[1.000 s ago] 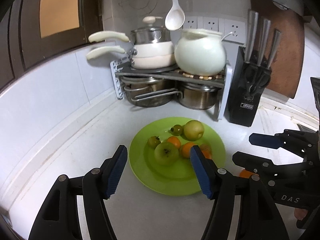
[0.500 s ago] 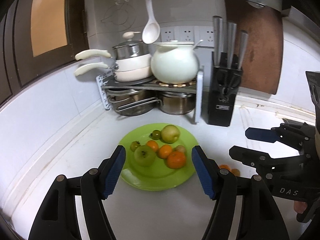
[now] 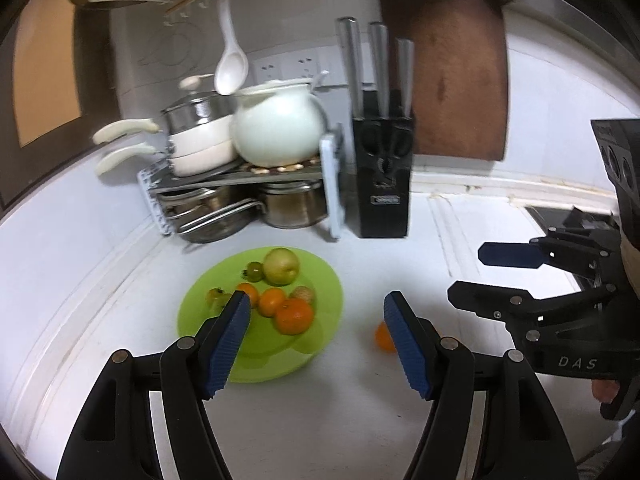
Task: Organize fruits
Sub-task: 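Withdraw both open tools toward the last orange and small brown fruit, then grasp the orange with the left tool while the right tool grasps the small brown fruit, then carry both fruits onto the green plate and open both tools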
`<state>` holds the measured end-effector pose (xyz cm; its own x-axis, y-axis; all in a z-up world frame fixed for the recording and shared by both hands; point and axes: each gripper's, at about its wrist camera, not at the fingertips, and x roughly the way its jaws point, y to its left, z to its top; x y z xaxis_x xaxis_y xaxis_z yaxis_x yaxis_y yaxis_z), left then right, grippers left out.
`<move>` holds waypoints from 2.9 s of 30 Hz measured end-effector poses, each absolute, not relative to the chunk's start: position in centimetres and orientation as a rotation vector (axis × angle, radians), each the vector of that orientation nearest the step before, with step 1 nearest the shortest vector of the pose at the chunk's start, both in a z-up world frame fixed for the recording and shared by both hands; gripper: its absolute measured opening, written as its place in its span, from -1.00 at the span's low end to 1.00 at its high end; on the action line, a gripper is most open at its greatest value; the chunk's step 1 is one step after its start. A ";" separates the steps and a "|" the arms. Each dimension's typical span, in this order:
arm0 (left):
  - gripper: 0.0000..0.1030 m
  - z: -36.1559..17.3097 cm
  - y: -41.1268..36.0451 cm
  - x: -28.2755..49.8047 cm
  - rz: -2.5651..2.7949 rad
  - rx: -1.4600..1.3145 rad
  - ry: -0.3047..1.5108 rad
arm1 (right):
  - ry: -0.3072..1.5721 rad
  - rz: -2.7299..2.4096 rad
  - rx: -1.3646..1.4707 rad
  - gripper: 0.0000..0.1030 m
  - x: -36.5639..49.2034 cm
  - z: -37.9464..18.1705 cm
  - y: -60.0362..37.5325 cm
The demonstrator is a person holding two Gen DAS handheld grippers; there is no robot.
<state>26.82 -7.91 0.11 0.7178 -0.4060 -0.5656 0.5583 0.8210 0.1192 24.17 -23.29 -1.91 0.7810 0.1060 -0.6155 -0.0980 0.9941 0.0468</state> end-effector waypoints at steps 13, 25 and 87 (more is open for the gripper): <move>0.33 -3.8 -10.9 27.3 -0.706 0.470 0.565 | 0.758 0.059 0.008 -0.01 23.8 -5.8 -24.3; 0.32 -7.8 -13.3 28.3 -0.832 0.614 0.565 | 0.807 0.109 -0.124 -0.01 25.4 -8.7 -23.7; -0.25 -5.9 -13.0 29.8 -0.752 0.399 0.679 | 0.756 0.190 -0.064 -0.43 26.5 -6.8 -24.9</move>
<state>29.82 -13.01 -5.89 0.5353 -0.4892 -0.6886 0.7346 0.6720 0.0936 26.47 -24.88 -6.78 0.7113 0.1485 -0.6870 -0.1942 0.9809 0.0109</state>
